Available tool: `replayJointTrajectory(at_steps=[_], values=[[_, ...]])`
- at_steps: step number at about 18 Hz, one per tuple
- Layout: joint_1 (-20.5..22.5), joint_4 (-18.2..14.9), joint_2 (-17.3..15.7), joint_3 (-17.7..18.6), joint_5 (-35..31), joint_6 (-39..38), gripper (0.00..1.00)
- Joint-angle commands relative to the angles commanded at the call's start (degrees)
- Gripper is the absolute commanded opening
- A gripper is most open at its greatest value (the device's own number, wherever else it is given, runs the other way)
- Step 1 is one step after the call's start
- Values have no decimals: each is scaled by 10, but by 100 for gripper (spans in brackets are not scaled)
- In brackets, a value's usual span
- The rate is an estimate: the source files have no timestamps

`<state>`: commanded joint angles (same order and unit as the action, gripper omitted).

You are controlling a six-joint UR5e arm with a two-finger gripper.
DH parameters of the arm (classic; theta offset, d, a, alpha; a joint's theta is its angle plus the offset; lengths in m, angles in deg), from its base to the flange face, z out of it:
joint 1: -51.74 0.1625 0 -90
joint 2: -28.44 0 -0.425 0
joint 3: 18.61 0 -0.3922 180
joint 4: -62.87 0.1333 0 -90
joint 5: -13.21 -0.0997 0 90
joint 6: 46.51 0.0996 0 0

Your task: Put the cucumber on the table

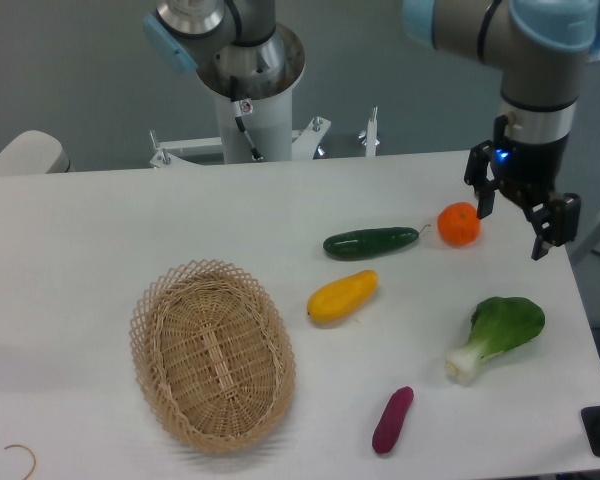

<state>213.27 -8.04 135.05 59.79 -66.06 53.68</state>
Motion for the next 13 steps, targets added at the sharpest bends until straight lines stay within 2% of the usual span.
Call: replayJointTrajectory(at_steps=[2, 4, 8, 13], values=[[15, -20, -2, -5, -1, 7, 100], [27, -26, -3, -5, 0, 23, 100], [56, -56, -4, -11, 1, 95, 100], [64, -57, -4, -11, 1, 114, 100]])
